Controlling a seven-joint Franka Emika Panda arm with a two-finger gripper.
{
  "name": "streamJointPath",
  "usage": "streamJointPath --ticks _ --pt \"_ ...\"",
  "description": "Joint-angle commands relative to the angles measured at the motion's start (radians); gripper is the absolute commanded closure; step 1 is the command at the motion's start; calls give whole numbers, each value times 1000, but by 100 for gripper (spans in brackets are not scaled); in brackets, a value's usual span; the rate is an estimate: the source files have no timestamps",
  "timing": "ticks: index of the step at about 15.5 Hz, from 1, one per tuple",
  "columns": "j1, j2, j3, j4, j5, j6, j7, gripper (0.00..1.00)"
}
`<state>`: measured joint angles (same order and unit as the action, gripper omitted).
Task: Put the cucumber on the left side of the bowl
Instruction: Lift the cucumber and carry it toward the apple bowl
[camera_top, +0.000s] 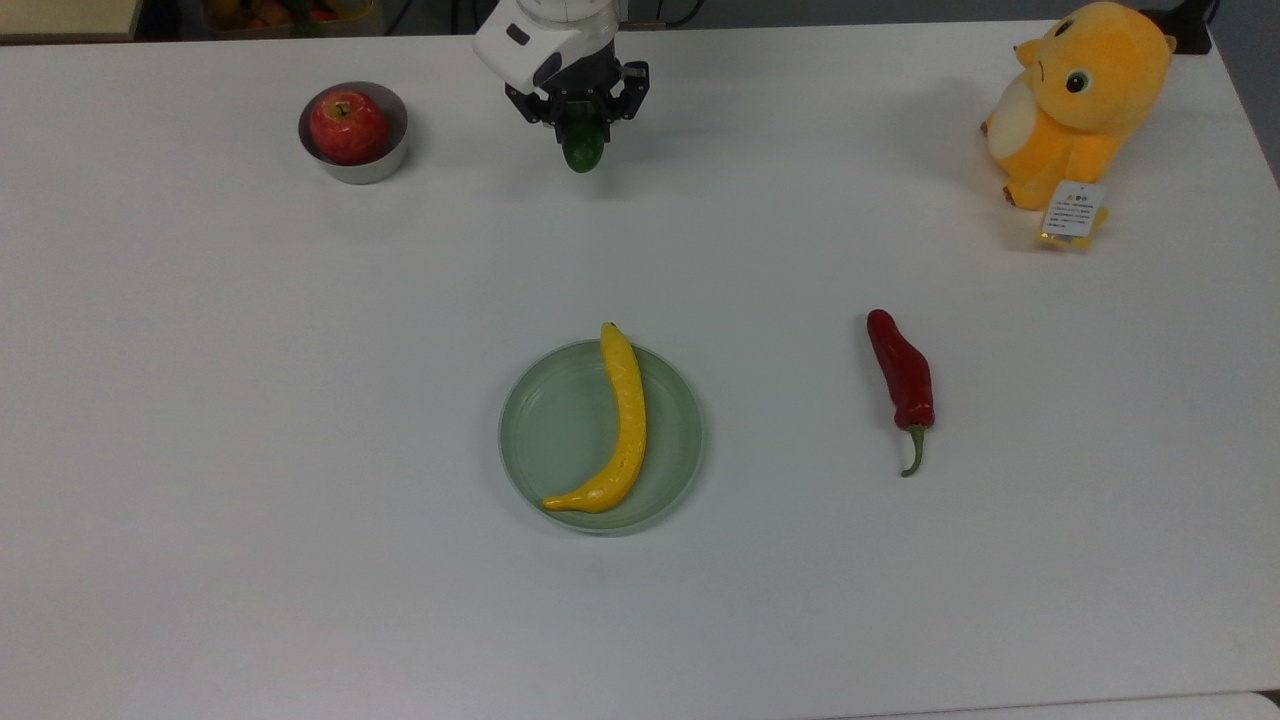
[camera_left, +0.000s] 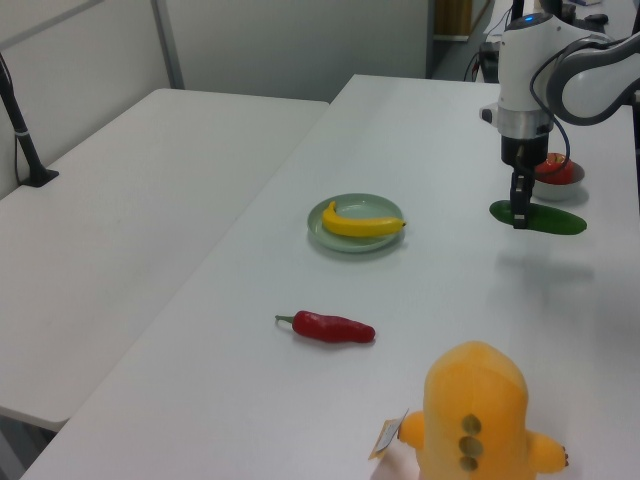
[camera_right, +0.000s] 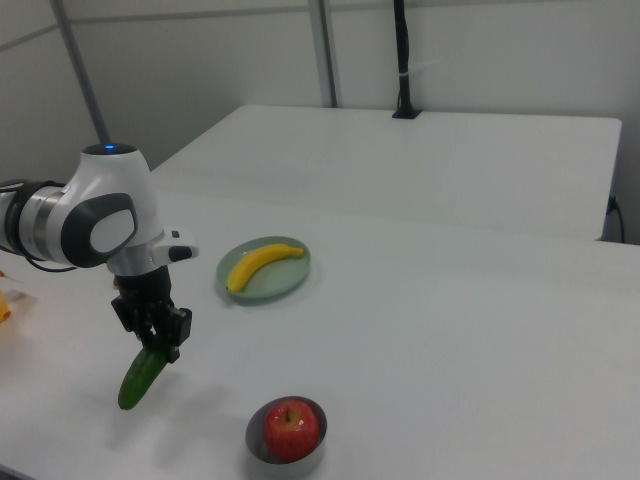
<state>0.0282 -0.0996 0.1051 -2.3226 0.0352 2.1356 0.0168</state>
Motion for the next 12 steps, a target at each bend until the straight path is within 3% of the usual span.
streamJointPath --ticks 1,6,12 --pt "-8 -5 -4 11 -15 -28 -17 96" --pt "-33 0 -15 11 -37 -26 -43 96" --pt "-40 11 -85 8 -84 -28 -83 95"
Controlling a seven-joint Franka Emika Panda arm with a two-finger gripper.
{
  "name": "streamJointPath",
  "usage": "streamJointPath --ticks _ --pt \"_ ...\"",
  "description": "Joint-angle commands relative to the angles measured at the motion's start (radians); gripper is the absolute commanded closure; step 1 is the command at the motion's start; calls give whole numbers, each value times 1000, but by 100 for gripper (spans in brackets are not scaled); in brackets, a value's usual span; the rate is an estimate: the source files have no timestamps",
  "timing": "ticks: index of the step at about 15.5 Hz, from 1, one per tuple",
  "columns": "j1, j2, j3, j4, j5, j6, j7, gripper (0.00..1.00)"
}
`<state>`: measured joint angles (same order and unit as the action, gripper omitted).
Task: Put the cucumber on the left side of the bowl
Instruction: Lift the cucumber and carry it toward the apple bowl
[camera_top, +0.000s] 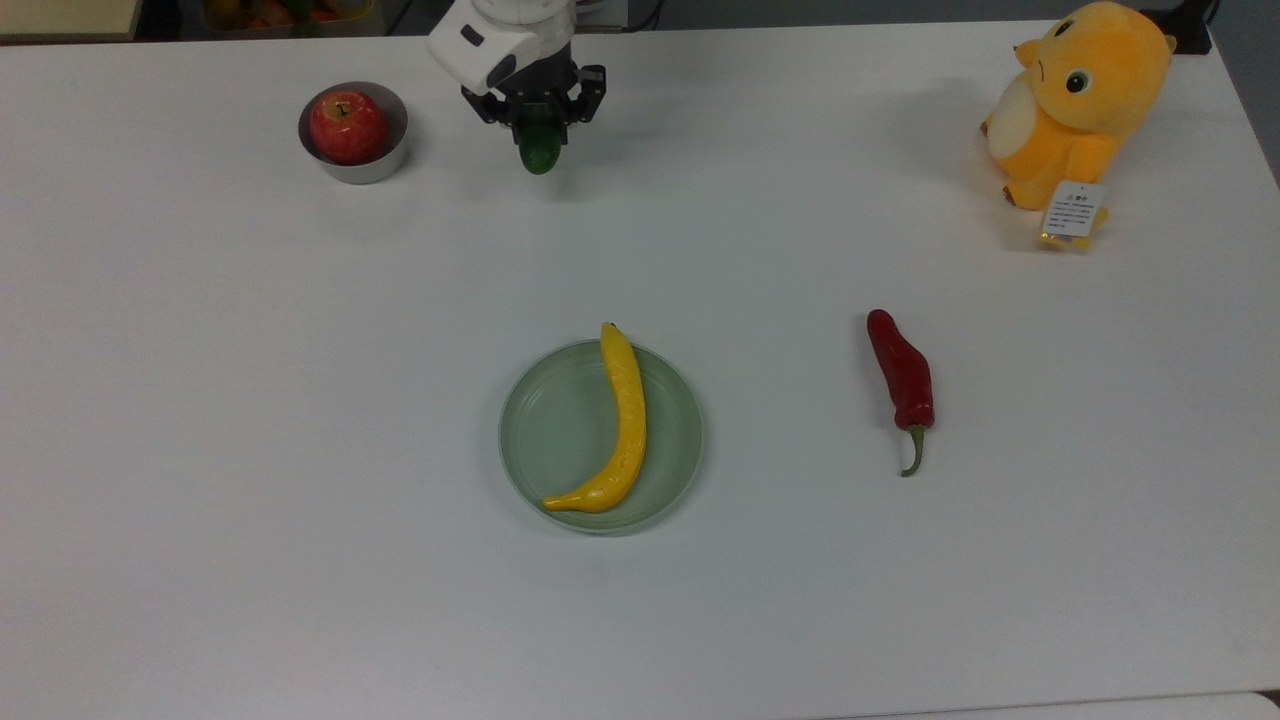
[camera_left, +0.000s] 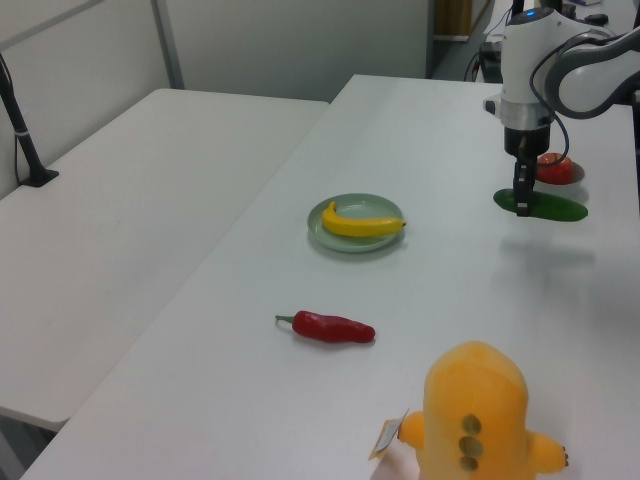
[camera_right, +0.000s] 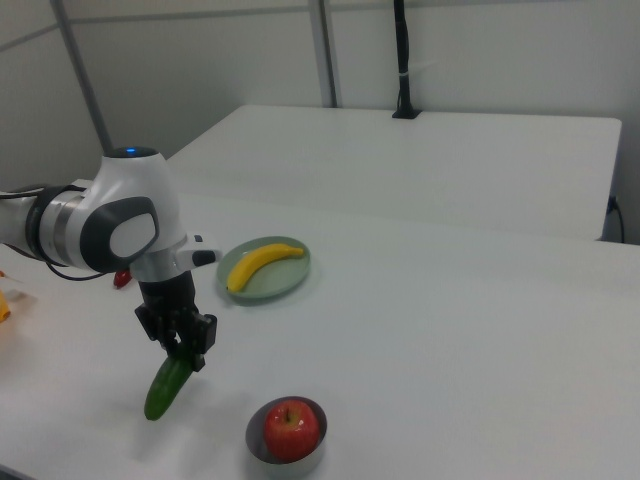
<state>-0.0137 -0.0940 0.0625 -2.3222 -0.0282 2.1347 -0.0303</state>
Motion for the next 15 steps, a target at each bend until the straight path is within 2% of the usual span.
streamJointPath --ticks 1,8,15 --pt "0 8 -56 7 -21 -27 -43 95" --pt "-23 57 -72 9 -21 -13 -45 91" --pt "-38 57 -73 10 -21 -15 -46 90"
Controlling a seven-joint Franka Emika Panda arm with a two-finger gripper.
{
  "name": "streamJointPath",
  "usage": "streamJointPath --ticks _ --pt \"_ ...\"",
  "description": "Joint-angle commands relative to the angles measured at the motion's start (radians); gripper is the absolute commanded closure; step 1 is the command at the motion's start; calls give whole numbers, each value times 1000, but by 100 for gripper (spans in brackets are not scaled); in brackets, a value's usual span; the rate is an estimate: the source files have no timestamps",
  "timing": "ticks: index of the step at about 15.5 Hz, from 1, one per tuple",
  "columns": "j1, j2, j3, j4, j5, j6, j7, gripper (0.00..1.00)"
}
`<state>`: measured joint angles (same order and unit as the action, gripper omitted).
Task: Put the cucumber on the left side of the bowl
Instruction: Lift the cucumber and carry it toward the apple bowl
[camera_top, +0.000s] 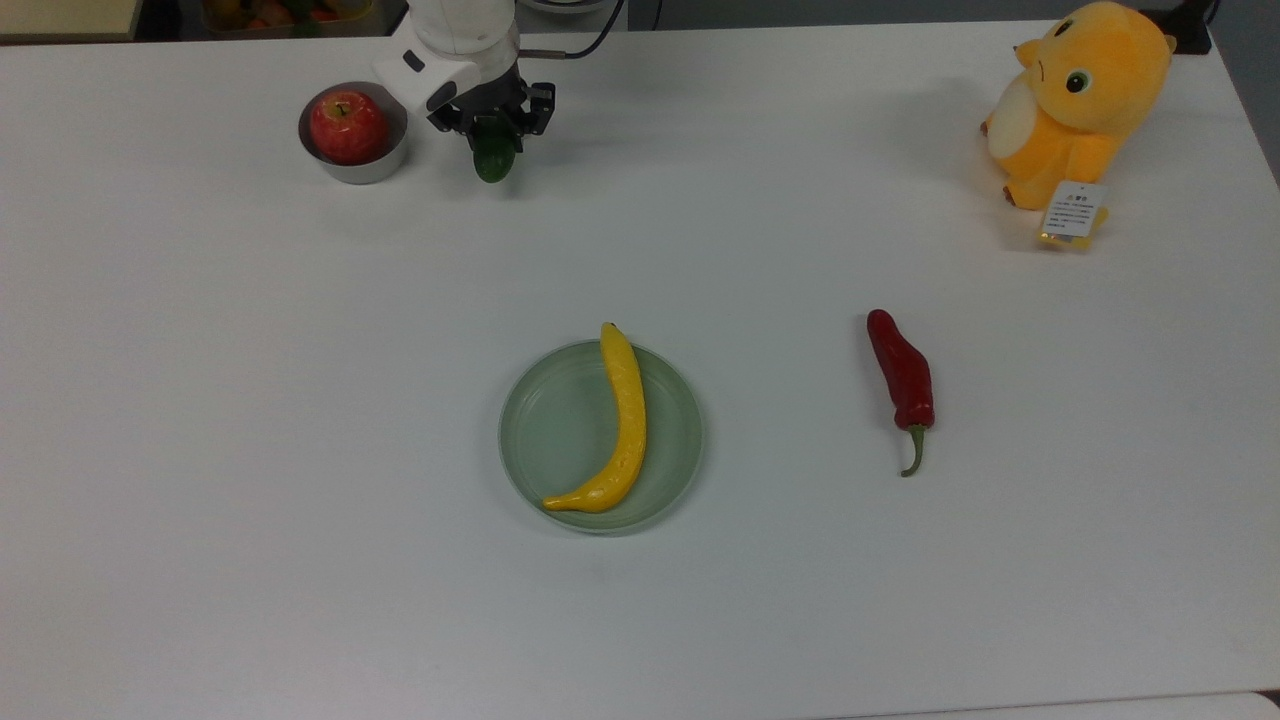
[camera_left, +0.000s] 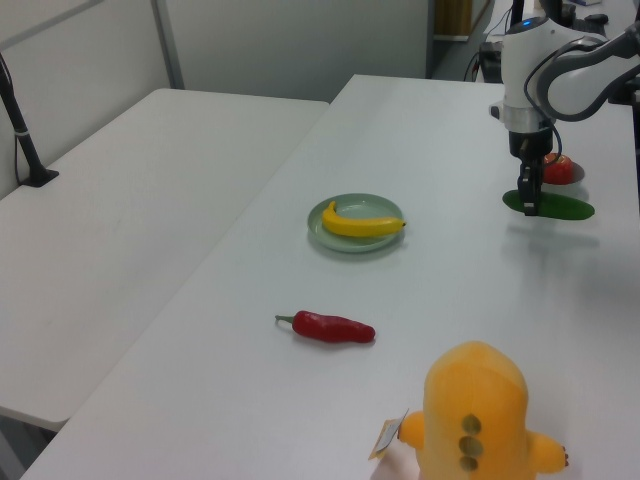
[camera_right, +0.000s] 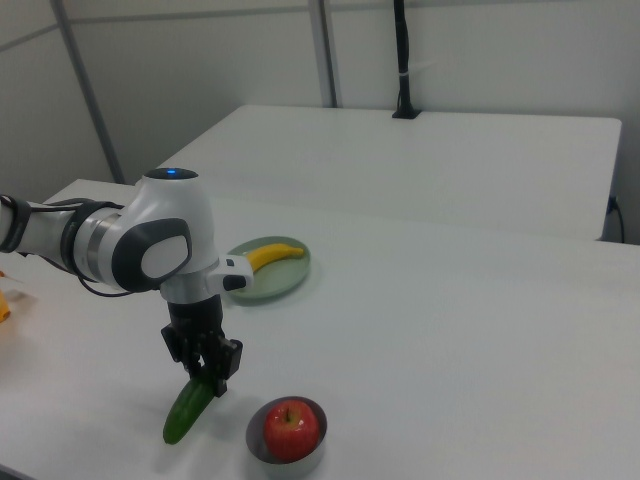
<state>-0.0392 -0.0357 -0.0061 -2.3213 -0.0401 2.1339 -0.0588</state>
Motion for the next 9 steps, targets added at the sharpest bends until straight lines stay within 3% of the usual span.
streamJointPath --ticks 1,6,9 --pt "-14 -1 -5 10 -9 -14 -19 90" --pt "-22 0 -29 10 -18 -14 -22 89" --pt "-21 0 -52 10 -18 -14 -44 73"
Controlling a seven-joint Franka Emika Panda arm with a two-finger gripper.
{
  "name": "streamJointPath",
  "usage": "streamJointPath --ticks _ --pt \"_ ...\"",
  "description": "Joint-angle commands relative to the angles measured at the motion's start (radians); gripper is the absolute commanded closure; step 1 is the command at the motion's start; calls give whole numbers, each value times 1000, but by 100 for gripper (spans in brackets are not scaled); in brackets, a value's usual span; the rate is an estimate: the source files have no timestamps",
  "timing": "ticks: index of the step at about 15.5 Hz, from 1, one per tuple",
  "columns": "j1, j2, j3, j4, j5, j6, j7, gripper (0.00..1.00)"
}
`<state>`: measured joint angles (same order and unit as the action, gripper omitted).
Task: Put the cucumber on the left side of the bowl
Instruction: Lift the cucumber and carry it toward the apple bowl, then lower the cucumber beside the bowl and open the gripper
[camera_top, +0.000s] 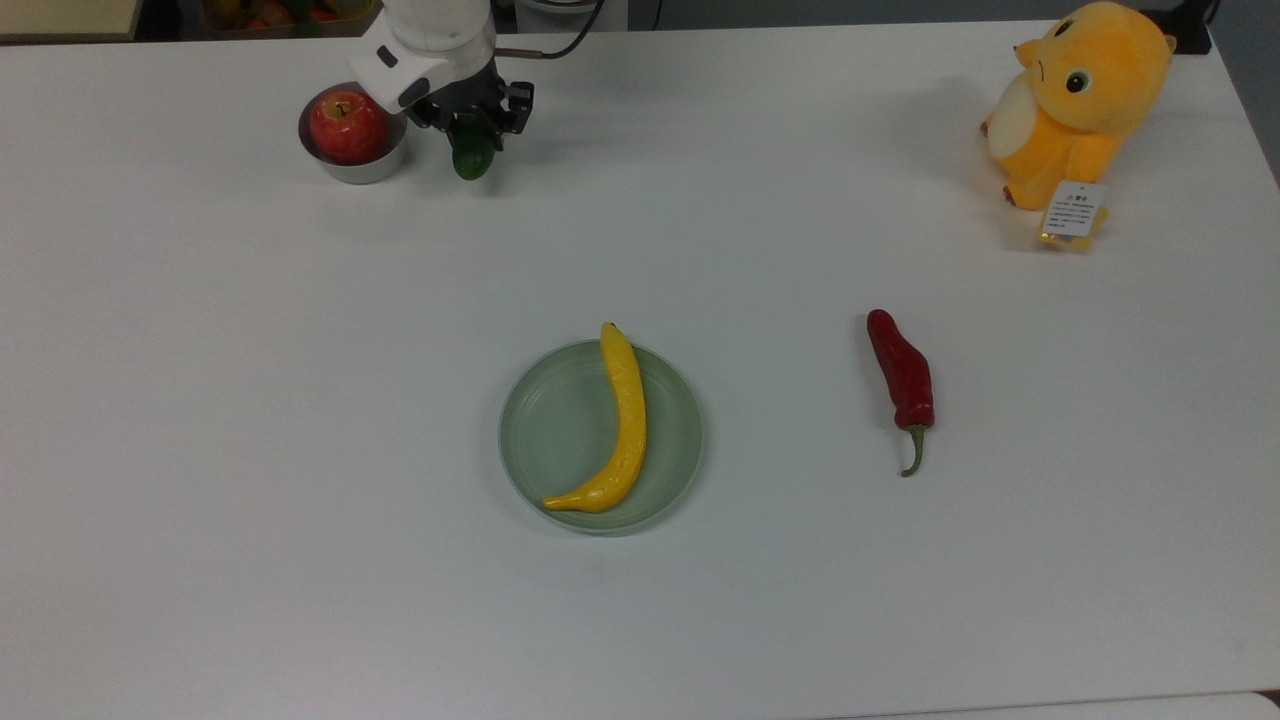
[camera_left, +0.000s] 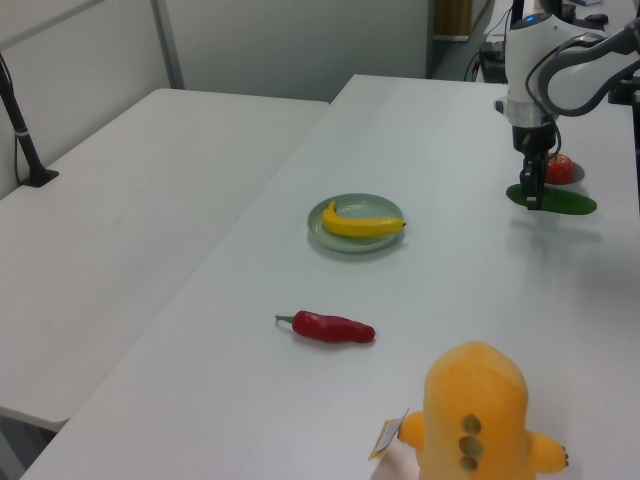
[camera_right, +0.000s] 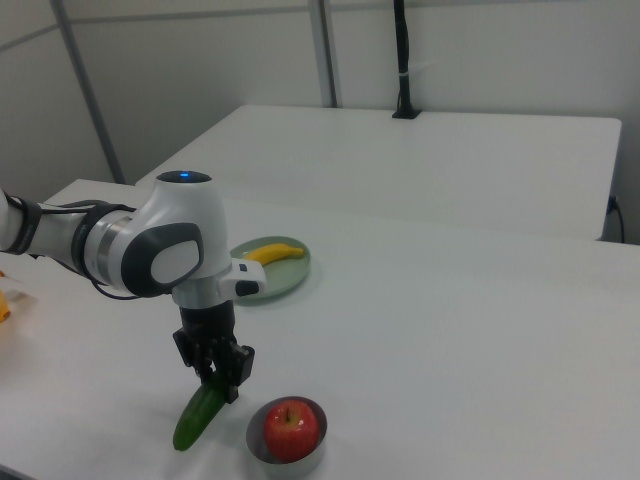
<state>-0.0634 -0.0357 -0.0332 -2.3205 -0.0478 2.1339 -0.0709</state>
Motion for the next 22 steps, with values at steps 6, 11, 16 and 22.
streamJointPath --ticks 6,11,16,22 --pt "7 16 -27 18 -10 -11 -18 0" --pt "13 43 -27 52 -9 -15 -17 0" --pt "16 39 -27 67 -9 -34 -15 0" --pt "19 11 -22 151 28 -58 -12 0"
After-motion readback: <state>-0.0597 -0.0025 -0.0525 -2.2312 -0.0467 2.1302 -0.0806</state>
